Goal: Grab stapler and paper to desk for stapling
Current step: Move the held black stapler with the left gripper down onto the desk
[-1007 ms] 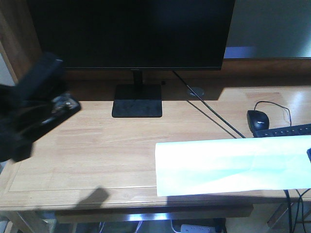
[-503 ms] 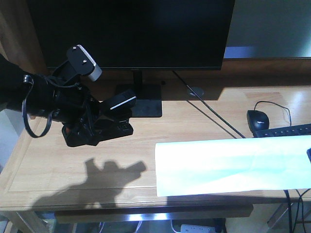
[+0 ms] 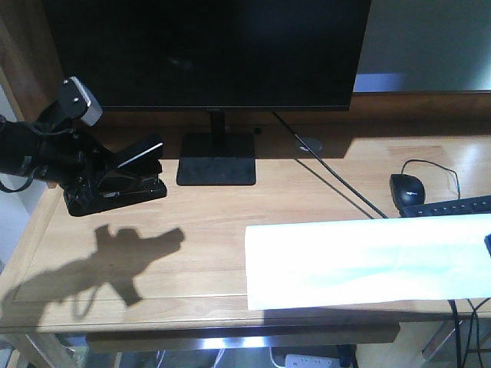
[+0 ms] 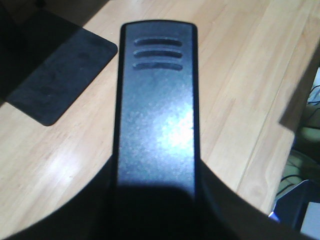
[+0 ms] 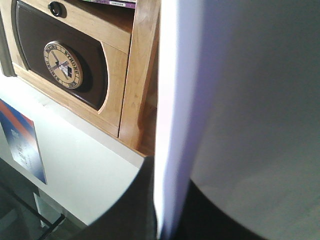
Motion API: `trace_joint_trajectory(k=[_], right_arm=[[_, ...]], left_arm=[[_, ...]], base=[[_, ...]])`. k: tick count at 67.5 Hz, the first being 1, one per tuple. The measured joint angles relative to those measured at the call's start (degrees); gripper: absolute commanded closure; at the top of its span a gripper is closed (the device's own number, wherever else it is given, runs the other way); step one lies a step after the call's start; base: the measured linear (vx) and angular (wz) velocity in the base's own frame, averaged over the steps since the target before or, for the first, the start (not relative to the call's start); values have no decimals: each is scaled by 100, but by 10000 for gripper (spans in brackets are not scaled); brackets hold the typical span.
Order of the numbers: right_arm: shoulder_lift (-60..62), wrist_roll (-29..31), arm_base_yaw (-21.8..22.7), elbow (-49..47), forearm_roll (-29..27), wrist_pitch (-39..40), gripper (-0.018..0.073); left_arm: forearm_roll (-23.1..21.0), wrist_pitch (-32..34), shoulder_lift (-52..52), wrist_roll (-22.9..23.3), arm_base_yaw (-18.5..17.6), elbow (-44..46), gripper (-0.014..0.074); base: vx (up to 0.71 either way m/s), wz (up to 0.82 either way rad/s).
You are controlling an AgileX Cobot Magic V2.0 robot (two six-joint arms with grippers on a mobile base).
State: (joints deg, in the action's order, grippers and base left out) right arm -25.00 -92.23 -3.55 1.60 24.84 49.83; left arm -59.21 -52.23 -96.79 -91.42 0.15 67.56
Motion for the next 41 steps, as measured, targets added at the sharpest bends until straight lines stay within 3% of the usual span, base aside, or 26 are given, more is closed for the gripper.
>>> trace_joint_trajectory(k=[10,28,41], right_arm=[[0,0,0,0,0,0,567],[0,0,0,0,0,0,567],[0,0,0,0,0,0,567]], left_arm=[[-439,-348,-663,-557,245,214,603],[-533,-1391,-1864,-1638,284,1157,603],[-541,-1463,-2386,-1873,277,1641,601]], base=[[0,0],[0,0],[0,0]])
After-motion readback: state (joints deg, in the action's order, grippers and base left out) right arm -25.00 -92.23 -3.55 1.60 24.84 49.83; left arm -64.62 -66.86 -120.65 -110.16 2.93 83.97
